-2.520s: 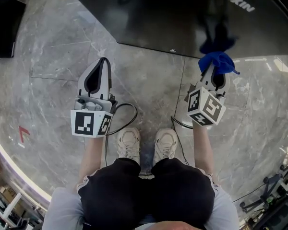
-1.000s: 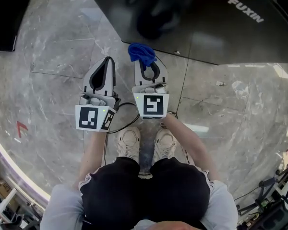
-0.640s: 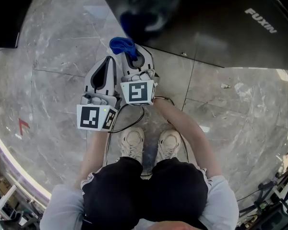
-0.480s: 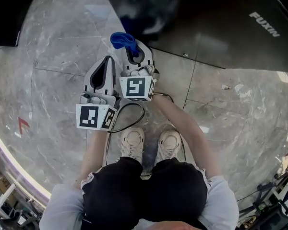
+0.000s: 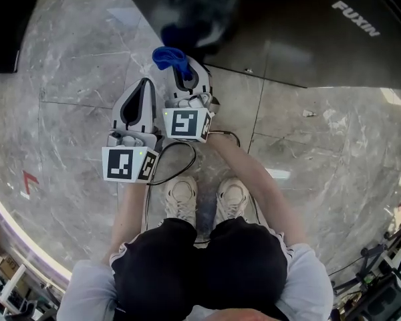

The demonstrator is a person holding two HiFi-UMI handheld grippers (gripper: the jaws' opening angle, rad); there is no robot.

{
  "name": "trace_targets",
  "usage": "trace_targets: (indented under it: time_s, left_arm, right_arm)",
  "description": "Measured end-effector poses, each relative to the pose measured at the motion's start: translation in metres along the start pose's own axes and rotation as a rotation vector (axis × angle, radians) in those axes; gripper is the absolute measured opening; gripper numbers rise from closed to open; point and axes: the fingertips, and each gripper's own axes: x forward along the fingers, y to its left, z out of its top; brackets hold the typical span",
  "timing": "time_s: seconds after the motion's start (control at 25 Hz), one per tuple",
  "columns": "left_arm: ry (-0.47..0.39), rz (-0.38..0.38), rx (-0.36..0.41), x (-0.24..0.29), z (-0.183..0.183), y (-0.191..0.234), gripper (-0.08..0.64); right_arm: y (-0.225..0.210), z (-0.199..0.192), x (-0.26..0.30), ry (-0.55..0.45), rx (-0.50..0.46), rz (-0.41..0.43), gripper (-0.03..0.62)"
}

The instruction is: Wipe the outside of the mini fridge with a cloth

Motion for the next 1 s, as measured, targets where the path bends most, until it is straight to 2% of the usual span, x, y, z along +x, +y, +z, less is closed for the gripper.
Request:
trace_targets:
  time_s: [0.2, 0.84, 1.0]
  left_arm:
    - [0.001, -0.003, 0.005, 0.0, 0.0, -0.005, 0.005]
    - [-0.002, -0.035, 0.026, -0.001, 0.005, -0.019, 0.005]
    - [0.006, -0.037, 0.016, -0.003, 0.002, -0.02, 0.005]
  right_arm:
    - [-0.024, -0.009, -0.019, 0.018, 0.01, -0.056, 0.075]
    - [-0.133, -0.038, -0.102, 0.112, 0.082, -0.337, 0.075]
    - [-0.15, -0.04, -0.113, 0.122, 0.089, -0.372, 0.075]
